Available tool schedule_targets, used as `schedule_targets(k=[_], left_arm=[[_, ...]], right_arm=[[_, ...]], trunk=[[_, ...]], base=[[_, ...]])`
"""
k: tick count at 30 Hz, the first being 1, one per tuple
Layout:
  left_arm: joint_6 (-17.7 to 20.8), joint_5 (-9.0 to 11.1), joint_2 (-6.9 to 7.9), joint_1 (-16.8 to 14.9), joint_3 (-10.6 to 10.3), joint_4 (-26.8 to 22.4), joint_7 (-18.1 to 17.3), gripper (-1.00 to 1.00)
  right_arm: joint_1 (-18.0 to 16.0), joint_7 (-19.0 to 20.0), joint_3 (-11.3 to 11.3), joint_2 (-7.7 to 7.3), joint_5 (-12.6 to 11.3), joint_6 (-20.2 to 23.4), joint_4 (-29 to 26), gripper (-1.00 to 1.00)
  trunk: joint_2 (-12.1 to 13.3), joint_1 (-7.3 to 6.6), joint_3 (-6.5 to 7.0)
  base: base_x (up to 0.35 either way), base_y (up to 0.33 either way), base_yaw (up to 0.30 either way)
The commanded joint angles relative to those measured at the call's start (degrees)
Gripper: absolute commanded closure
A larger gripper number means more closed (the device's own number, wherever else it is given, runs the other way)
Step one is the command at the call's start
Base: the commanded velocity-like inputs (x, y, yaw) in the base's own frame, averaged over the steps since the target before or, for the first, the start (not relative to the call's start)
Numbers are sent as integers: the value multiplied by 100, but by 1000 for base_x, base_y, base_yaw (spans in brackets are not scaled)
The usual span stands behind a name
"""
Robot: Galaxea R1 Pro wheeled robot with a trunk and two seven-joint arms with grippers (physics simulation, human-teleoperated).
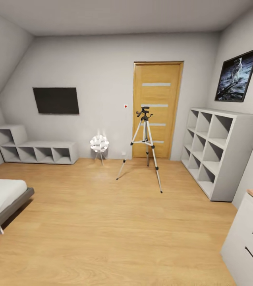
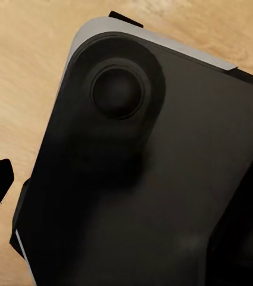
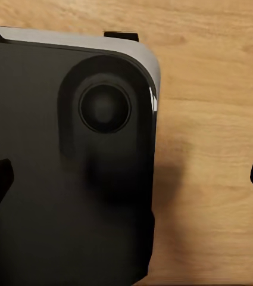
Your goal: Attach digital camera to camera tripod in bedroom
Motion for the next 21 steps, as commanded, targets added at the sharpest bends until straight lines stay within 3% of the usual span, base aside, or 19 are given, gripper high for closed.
schedule_targets(k=[1,8,21], left_arm=[[-3,29,-1,2,1,-7,1,-100],[-4,23,-3,2,1,-7,6,-100],[-4,13,-3,1,-3,-7,-1,-100]], right_arm=[[-1,-3,-6,0,24,-11,-1,-100],[-1,-3,-6,0,24,-11,-2,-100],[-1,-3,-6,-2,24,-11,-1,-100]], trunk=[[-3,0,-5],[-3,0,-5],[-3,0,-5]], base=[[0,83,-289],[0,176,-289],[0,26,-289]])
